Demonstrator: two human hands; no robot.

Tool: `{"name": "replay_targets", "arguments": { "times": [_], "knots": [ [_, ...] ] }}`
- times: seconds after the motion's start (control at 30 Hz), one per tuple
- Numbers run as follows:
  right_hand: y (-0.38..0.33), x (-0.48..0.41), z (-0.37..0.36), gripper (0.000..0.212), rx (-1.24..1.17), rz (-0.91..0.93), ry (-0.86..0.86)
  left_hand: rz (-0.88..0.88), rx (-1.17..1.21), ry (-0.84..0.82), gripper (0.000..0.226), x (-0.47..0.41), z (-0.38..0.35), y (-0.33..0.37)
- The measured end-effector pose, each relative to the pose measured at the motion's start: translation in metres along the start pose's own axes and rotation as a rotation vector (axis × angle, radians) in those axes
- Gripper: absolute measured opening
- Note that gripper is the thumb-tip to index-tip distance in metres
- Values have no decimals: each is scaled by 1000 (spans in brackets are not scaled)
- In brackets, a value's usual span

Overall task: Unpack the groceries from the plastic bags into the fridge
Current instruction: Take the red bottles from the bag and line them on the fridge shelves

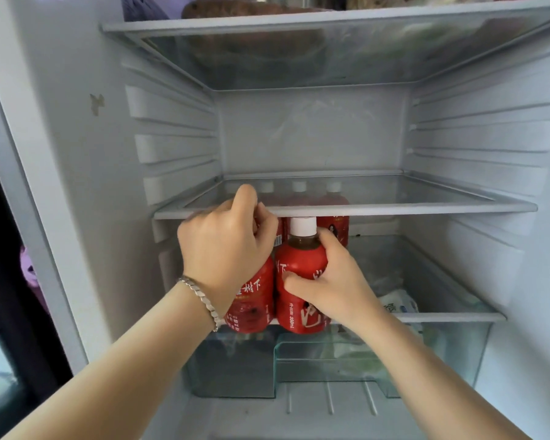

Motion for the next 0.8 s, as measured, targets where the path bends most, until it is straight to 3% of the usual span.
{"name": "replay_targets", "arguments": {
  "times": [0.2, 0.27, 0.3, 0.37, 0.43, 0.7, 0.8],
  "knots": [
    [3, 0, -2, 42, 5, -14, 17, 146, 320, -87, 20, 49, -17, -2],
    [7, 0, -3, 45, 39, -31, 58, 271, 451, -113, 17, 65, -24, -12],
    [10, 0, -3, 50, 69, -44, 87, 362, 523, -176, 22, 75, -30, -17],
    [16, -1, 0, 59, 133, -83, 157, 469, 633, -354, 56, 96, -45, -20],
    [21, -4, 8, 65, 193, -118, 222, 462, 624, -438, 71, 105, -53, -21],
    [75, -54, 70, 72, 660, -359, 447, 470, 292, -652, 74, 101, -80, -42],
    [95, -76, 93, 74, 729, -498, 498, 443, 177, -690, 75, 93, -90, -44]
  ]
}}
Point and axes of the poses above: each hand's wrist, its own x-axis away from the middle knuckle, its own z-axis out of the back of the hand, y = z × x, the point moved 7 cm from there along -x, towards the middle knuckle
